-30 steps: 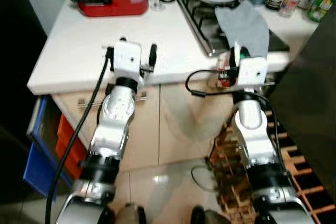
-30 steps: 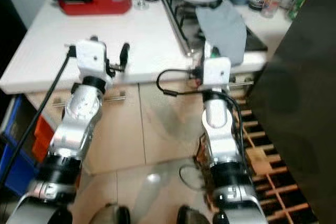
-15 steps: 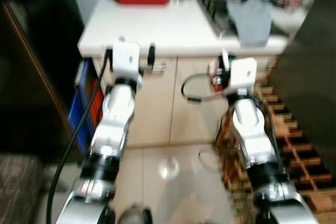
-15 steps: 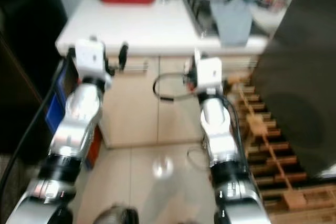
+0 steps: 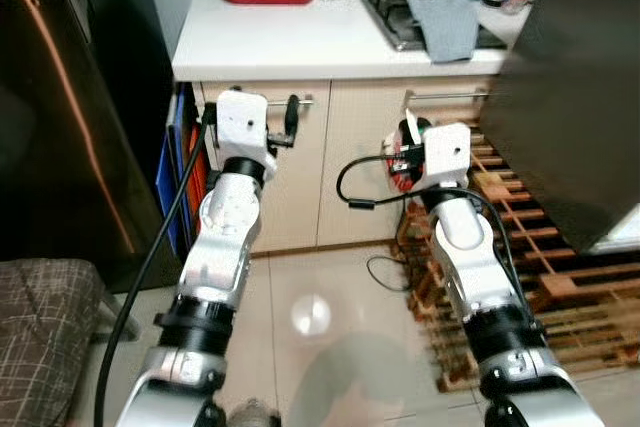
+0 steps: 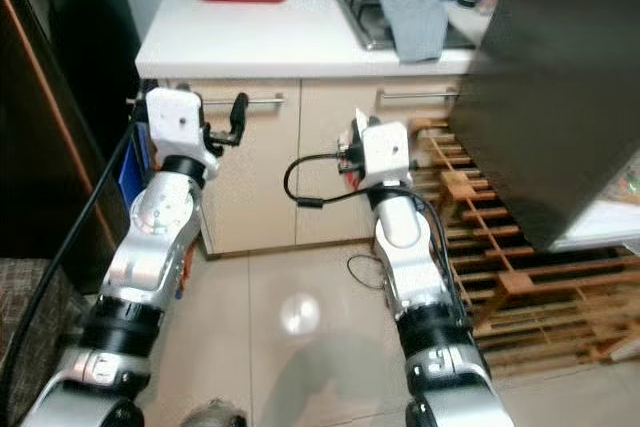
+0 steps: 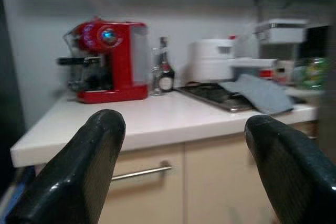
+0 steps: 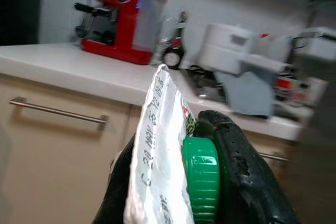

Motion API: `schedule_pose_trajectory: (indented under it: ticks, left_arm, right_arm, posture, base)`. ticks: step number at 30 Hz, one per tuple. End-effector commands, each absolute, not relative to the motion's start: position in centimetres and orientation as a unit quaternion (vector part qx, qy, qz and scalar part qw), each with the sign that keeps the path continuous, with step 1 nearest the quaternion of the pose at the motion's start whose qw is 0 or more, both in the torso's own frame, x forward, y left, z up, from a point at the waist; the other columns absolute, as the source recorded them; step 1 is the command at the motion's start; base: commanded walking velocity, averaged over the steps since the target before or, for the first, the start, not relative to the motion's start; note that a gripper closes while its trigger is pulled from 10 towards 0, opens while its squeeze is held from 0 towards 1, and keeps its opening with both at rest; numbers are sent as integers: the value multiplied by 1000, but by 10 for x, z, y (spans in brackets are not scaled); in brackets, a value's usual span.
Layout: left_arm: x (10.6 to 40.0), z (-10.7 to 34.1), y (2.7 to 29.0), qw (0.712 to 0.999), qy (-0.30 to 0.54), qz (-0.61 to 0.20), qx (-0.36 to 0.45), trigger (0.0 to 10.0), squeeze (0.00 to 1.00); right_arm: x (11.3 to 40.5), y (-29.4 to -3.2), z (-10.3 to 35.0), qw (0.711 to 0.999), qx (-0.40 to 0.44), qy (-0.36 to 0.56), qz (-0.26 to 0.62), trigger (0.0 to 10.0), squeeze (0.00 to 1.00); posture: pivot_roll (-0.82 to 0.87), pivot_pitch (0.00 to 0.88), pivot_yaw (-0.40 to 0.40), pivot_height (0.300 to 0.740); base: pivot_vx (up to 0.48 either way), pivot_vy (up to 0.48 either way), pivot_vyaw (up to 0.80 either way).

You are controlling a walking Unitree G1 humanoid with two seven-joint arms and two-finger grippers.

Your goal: Restocking fridge

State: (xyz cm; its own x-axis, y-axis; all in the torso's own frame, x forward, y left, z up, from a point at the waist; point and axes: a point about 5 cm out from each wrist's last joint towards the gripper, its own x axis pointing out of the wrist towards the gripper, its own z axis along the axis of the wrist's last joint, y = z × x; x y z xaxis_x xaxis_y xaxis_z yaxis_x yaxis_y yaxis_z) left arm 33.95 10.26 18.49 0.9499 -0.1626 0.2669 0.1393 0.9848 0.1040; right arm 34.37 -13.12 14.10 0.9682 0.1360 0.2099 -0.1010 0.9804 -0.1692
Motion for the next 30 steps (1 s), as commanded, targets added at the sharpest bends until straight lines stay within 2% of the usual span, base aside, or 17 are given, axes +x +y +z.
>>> schedule_pose_trajectory:
  ticks: [1,9,24,30]
  left_arm:
    - [342,183,104,987,-134,-74,39,10000,0]
    - [342,189,91,983,-153,-102,12,10000,0]
    - [339,191,88,977,-164,-133,26,10000,0]
    - [338,194,84,974,-173,-145,22,10000,0]
  right_arm:
    - [346,-134,142,990,-73,-106,53,0,0]
    - [349,-145,142,990,-87,-97,52,0,0]
    - [345,-144,126,994,-71,-71,45,0,0]
    - [342,-144,123,993,-80,-67,53,0,24]
  posture:
    - [-21,0,-31,740]
    - [-36,0,-43,740]
    - [-32,0,-14,740]
    - [-40,0,-14,740]
  base:
    - [262,-398,0]
    - [273,-392,0]
    - [281,-386,0]
    - [279,-388,800]
